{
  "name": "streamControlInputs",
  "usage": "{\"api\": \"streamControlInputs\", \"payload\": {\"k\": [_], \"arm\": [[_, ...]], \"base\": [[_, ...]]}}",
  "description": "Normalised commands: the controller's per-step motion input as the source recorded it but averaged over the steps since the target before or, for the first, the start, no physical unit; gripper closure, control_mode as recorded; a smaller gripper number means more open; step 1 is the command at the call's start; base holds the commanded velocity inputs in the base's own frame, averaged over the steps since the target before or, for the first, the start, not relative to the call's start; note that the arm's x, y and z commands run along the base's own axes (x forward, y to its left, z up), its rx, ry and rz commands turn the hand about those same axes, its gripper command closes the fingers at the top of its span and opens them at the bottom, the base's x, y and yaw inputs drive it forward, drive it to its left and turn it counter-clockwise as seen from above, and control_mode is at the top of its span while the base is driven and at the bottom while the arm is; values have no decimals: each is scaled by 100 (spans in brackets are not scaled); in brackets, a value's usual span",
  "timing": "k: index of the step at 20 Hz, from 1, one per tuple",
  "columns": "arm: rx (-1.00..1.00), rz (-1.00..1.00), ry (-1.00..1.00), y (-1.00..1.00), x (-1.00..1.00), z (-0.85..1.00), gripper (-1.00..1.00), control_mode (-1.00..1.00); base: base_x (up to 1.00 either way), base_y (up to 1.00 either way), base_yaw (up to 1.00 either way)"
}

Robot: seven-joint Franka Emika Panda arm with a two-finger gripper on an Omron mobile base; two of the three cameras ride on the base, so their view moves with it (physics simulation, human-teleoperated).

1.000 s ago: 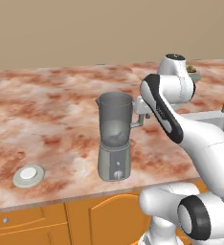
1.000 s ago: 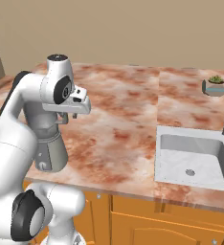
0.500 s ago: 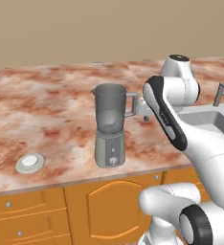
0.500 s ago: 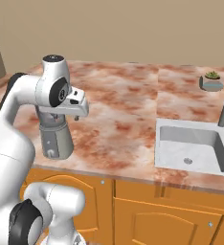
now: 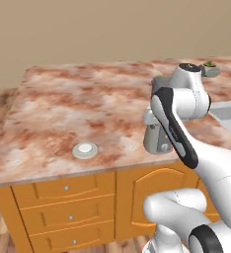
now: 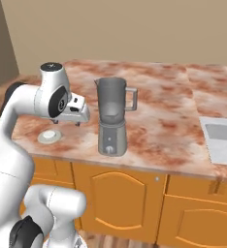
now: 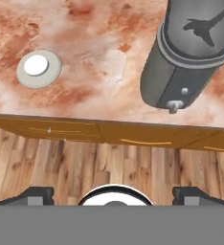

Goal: Close the lid blender by securely placing the lid on top.

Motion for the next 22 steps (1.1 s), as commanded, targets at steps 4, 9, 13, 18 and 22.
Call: {"api": "streamControlInputs", "payload": {"k": [4,9,13,18,22], "arm": [[0,0,0,0,0,0,-100,100],[0,0,0,0,0,0,-100,100],[0,0,0,0,0,0,-100,100],[0,0,0,0,0,0,-100,100],[0,0,0,0,0,0,-100,100]], "base": [[47,77,0],[79,18,1],[54,0,3],[6,0,3],[0,0,0]]}}
